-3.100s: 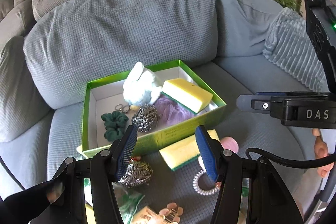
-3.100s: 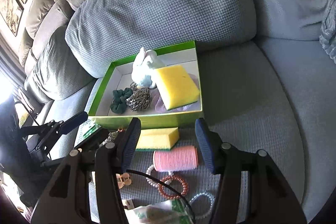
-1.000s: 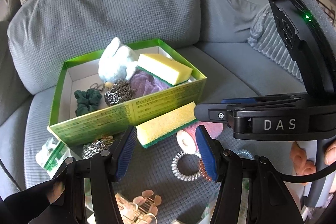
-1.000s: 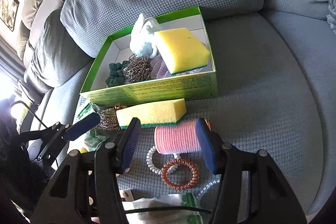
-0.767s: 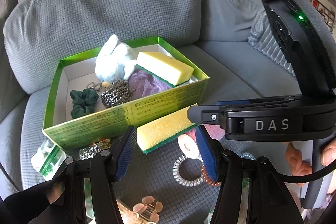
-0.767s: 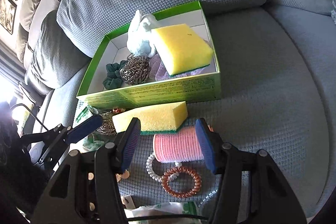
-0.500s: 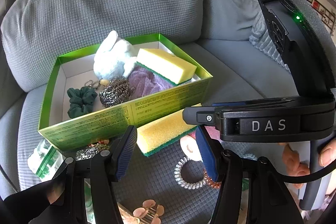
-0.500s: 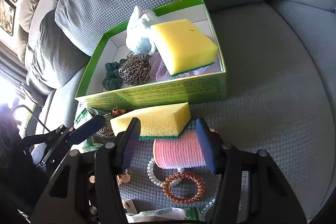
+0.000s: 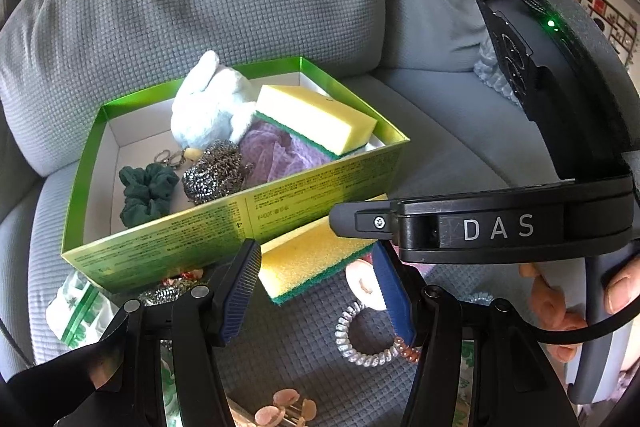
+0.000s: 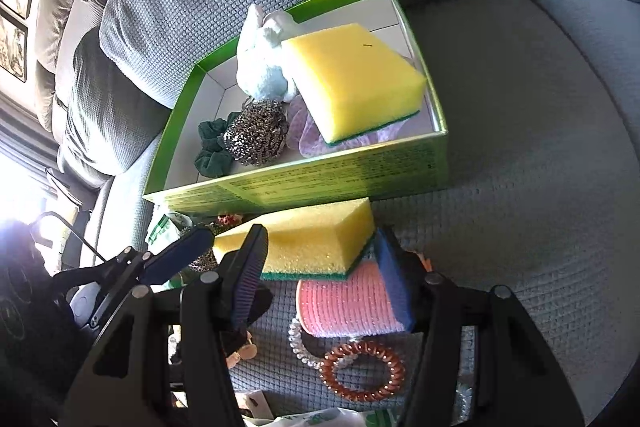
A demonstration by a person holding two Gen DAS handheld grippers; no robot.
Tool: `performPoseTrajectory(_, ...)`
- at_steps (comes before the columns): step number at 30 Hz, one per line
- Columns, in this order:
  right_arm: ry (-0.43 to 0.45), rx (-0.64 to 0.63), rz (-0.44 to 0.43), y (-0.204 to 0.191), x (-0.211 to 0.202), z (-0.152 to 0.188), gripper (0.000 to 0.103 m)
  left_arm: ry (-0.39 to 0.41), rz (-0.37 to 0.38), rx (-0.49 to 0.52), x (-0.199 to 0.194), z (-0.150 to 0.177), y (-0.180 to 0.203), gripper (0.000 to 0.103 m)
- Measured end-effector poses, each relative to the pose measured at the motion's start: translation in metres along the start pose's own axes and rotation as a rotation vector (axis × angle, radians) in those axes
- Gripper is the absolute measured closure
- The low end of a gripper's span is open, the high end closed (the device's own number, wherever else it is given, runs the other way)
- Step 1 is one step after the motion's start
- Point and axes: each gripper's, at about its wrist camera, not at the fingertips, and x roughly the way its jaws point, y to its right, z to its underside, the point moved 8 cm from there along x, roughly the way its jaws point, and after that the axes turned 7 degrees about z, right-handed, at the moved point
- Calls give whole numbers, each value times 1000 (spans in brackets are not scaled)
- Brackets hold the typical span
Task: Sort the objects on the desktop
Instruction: 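Lower the open right tool around the yellow-green scrub sponge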
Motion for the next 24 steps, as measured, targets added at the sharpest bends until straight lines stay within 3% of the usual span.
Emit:
performPoseTrajectory(11,-23,24,-38,-3,6,-2,47,-7,-3,-10,5,-2,-5,44)
performPoseTrajectory(18,-27,31,-41,-7,10,-1,38,-3,3,-17,6,-2,-8,44)
performPoseTrajectory(24,-27,22,-37,-8,12,-2,40,-3,-2,-12,9,0,-10,44)
